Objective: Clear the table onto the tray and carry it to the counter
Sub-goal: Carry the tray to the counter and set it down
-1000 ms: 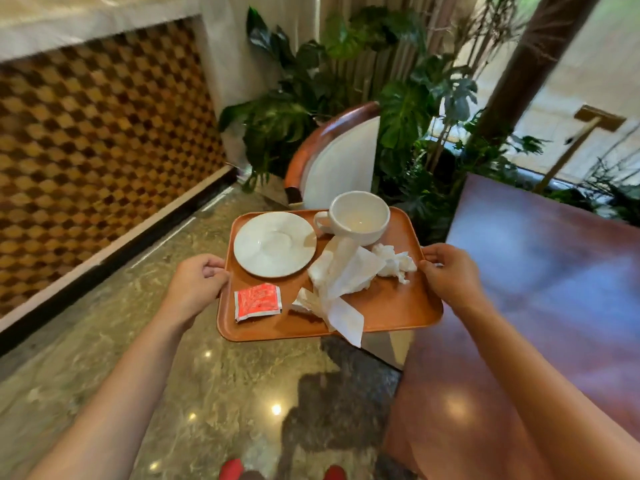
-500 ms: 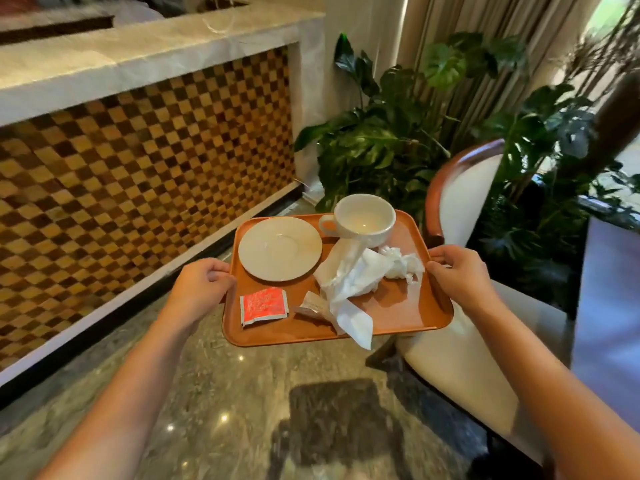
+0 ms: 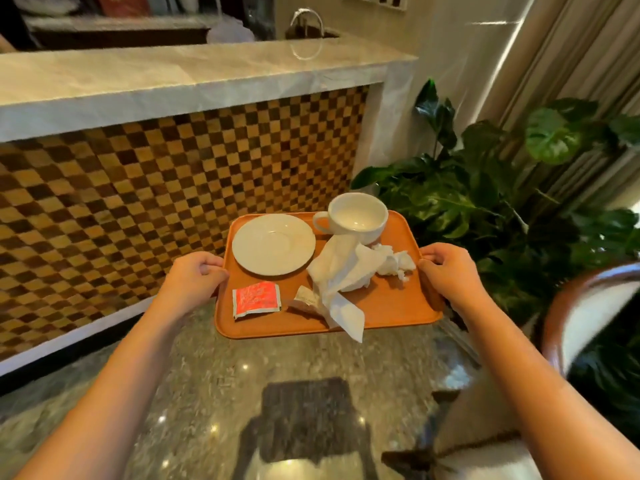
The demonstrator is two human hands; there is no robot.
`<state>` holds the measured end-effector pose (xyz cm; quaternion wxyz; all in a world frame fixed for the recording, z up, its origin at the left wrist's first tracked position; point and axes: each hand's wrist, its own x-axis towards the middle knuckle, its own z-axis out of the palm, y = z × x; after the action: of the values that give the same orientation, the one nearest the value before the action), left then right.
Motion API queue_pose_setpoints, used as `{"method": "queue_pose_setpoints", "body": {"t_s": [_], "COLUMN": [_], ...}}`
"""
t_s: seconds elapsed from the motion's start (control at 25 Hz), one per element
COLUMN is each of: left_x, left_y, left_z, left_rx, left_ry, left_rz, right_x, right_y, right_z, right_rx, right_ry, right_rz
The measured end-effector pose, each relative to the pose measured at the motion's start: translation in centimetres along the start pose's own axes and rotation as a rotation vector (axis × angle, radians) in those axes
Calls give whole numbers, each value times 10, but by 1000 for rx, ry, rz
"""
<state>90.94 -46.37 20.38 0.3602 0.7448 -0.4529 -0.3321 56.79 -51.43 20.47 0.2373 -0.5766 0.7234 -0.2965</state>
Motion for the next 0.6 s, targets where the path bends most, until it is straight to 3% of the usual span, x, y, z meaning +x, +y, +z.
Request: {"method": "queue_pose_setpoints", "body": {"t_s": [0.6], "left_x": [319], "left_y": [95], "left_z": [-36], "left_rx": [-58], "left_ry": [112], "left_rz": [7], "right_x": [336], "right_y": [-169], "right_z": [108], "right_rx": [47], "right_ry": [-79], "right_rz": [-102]}}
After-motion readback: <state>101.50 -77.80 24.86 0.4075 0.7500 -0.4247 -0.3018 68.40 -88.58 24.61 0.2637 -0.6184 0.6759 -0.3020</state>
